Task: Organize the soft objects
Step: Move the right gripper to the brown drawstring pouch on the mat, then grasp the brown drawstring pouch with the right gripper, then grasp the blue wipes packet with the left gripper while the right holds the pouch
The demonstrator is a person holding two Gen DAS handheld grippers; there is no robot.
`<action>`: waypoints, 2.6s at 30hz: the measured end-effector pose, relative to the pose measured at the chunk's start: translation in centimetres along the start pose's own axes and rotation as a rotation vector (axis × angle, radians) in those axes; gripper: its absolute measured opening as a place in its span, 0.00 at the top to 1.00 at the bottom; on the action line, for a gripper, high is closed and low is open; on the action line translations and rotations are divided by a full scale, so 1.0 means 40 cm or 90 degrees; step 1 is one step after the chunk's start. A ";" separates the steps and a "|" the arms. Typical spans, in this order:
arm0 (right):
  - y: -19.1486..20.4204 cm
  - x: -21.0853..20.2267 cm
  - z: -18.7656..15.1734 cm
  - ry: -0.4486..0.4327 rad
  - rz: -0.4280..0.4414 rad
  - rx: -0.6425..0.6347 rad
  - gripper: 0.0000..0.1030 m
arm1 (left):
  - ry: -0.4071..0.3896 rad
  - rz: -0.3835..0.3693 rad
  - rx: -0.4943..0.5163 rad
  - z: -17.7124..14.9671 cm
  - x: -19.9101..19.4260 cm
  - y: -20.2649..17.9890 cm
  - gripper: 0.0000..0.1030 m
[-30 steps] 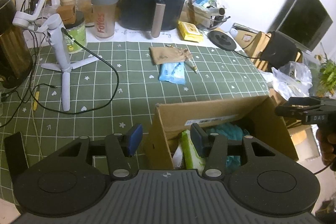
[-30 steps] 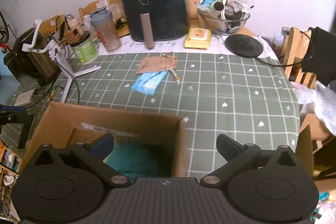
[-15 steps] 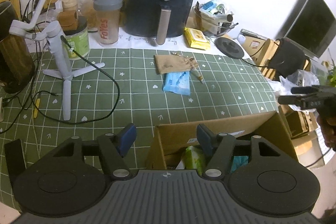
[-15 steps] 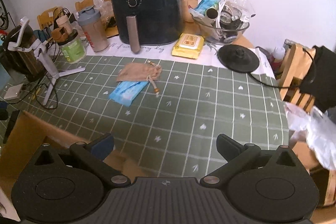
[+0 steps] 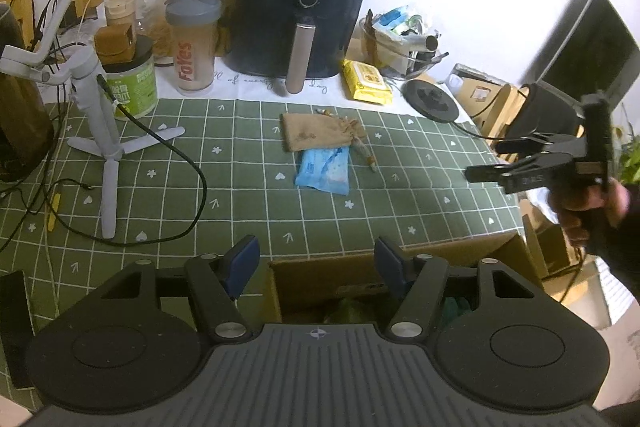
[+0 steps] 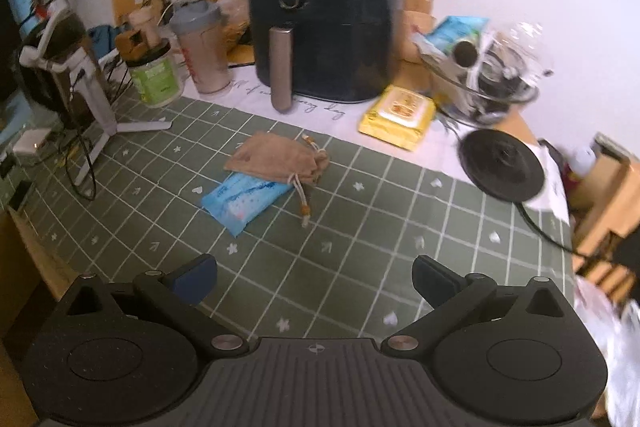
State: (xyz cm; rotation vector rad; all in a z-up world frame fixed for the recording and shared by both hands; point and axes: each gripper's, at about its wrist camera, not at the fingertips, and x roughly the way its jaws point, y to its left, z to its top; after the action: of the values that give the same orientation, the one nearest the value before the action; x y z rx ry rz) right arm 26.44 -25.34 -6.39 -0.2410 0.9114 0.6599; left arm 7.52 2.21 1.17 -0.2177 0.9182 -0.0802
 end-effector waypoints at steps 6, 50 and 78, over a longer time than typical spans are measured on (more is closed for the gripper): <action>-0.014 0.094 0.043 0.001 0.048 -0.002 0.00 | -0.001 0.002 -0.013 0.006 0.001 0.000 0.39; -0.128 0.482 0.140 -0.004 0.196 0.291 0.86 | 0.012 0.077 -0.097 -0.034 -0.033 0.071 0.39; -0.131 0.109 0.070 -0.077 0.007 0.176 0.87 | -0.009 0.035 0.057 0.127 0.048 0.025 0.39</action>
State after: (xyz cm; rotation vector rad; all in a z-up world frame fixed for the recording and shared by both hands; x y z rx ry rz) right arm 33.43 -26.28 -8.59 0.0499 0.8773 0.5444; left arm 12.69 3.64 2.44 -0.1093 0.9044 -0.0681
